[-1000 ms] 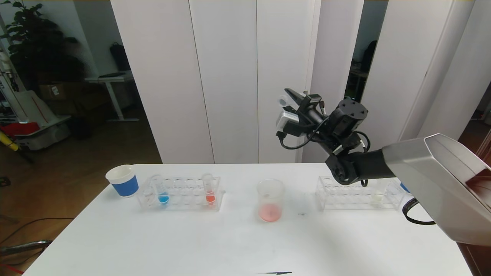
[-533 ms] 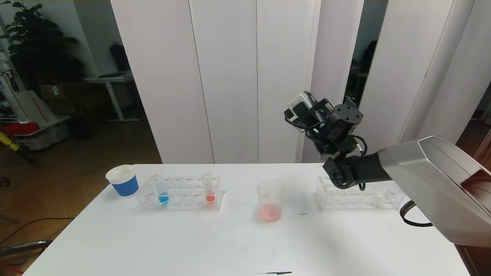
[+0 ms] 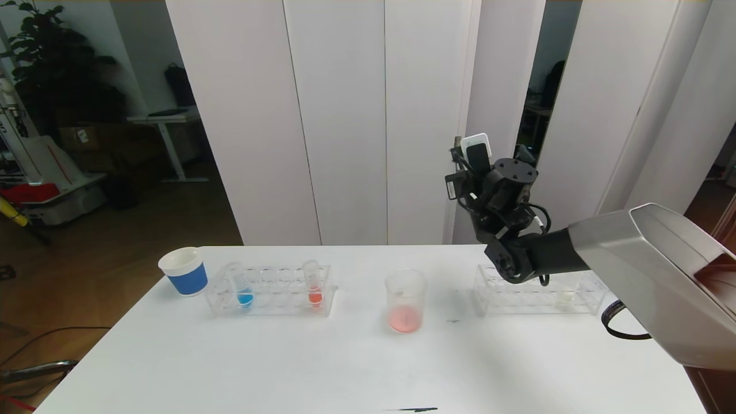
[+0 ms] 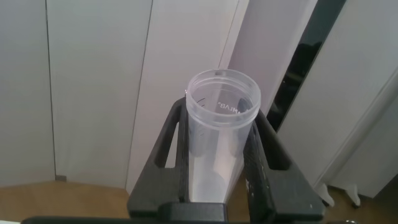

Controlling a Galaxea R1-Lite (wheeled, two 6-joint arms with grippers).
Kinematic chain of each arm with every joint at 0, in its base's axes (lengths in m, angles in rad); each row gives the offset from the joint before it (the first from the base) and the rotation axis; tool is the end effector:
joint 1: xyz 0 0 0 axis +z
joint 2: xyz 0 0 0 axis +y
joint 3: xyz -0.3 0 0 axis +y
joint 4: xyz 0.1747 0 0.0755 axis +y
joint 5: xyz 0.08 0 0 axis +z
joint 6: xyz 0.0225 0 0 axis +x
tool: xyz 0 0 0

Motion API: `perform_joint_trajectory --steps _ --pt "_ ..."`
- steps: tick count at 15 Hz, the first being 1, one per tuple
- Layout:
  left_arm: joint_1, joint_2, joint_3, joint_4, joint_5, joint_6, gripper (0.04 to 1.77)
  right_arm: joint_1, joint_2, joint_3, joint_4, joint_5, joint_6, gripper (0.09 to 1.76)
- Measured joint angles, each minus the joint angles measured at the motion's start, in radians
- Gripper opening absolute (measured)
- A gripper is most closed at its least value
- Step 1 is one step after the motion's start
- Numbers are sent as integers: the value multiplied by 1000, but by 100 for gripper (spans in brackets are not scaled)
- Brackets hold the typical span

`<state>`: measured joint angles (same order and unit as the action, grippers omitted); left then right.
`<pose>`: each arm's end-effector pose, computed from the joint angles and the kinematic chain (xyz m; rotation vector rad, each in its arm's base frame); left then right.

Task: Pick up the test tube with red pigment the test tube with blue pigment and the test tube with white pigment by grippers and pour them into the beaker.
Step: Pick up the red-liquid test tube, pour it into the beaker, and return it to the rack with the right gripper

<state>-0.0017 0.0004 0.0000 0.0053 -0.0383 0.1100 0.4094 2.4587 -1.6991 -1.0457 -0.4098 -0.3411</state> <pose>-0.0228 -0.0008 0.0750 0.1099 0.0035 -0.0403 0.4695 0.1940 0.1522 -0.2252 -0.2590 -0.0450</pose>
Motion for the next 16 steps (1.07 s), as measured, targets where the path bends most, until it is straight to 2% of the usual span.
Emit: perform_joint_trajectory --steps 2,6,8,10,16 --pt "0 0 0 0 0 0 175 0 -2 3 52 -47 112 57" --pt "0 0 0 0 0 0 175 1 -28 53 119 -60 236 57" --pt "0 0 0 0 0 0 175 -2 -54 120 116 -64 244 57" --pt "0 0 0 0 0 0 175 -22 -81 165 88 -129 232 57" --pt "0 0 0 0 0 0 175 -104 -174 201 -3 -210 171 57"
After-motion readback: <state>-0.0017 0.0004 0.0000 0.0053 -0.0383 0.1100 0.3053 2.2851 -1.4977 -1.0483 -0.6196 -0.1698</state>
